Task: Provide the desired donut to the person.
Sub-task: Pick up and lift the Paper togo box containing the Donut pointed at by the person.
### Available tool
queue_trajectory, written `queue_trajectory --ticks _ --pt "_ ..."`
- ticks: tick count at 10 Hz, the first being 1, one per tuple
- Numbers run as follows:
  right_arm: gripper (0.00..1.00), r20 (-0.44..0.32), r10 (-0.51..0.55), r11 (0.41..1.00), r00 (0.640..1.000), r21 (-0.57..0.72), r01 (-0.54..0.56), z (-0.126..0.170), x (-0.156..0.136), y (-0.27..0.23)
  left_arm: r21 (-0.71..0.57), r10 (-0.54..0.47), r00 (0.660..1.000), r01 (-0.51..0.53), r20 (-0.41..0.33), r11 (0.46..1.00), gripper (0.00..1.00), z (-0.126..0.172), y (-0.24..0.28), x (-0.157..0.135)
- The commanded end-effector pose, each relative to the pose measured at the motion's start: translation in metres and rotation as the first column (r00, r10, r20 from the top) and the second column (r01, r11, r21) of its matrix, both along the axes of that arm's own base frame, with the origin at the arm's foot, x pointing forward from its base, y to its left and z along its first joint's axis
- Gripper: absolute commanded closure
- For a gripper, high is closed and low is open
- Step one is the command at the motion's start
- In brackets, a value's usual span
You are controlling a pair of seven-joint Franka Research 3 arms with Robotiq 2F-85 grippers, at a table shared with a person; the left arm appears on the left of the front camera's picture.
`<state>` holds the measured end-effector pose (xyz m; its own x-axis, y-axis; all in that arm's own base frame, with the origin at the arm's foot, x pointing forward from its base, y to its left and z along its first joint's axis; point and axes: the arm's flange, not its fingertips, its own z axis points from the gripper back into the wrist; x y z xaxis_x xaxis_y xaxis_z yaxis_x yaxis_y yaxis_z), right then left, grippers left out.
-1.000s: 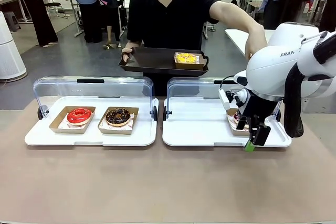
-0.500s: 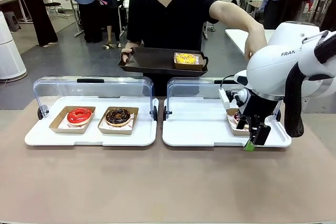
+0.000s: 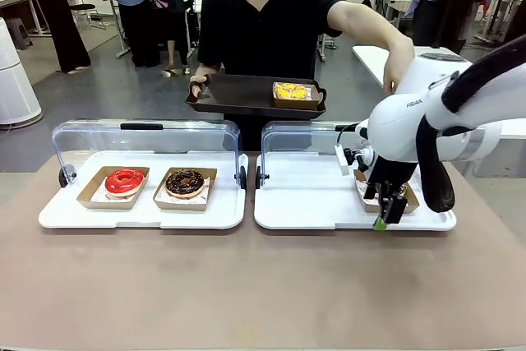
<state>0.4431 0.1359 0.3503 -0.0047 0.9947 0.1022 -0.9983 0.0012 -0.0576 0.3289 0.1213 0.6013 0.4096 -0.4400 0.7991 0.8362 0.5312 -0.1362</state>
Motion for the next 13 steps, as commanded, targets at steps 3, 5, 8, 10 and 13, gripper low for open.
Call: queue_trajectory --ticks 3,5,8,10,13 --pt "0.0 0.048 -0.055 0.998 0.997 -0.013 0.055 -0.01 0.029 0.003 -0.008 -0.004 1.0 0.004 0.001 1.0 0.0 0.001 0.0 -0.001" --pt "0.0 0.04 -0.071 0.997 0.997 -0.019 0.072 -0.016 0.035 0.002 -0.008 -0.004 1.0 0.004 0.001 1.0 0.0 0.001 0.0 -0.001" --pt "0.0 0.035 -0.083 0.996 0.996 -0.015 0.083 -0.019 0.043 -0.002 -0.008 -0.004 1.0 0.004 0.001 1.0 0.0 0.001 0.0 -0.001" --pt "0.0 0.03 -0.082 0.997 0.996 -0.015 0.082 -0.021 0.047 -0.004 -0.008 -0.004 1.0 0.004 0.001 1.0 0.0 0.001 0.0 -0.001" --pt "0.0 0.038 -0.068 0.998 0.997 -0.003 0.069 -0.023 0.052 -0.005 -0.008 -0.004 1.0 0.004 0.001 1.0 0.0 0.001 0.0 -0.001"
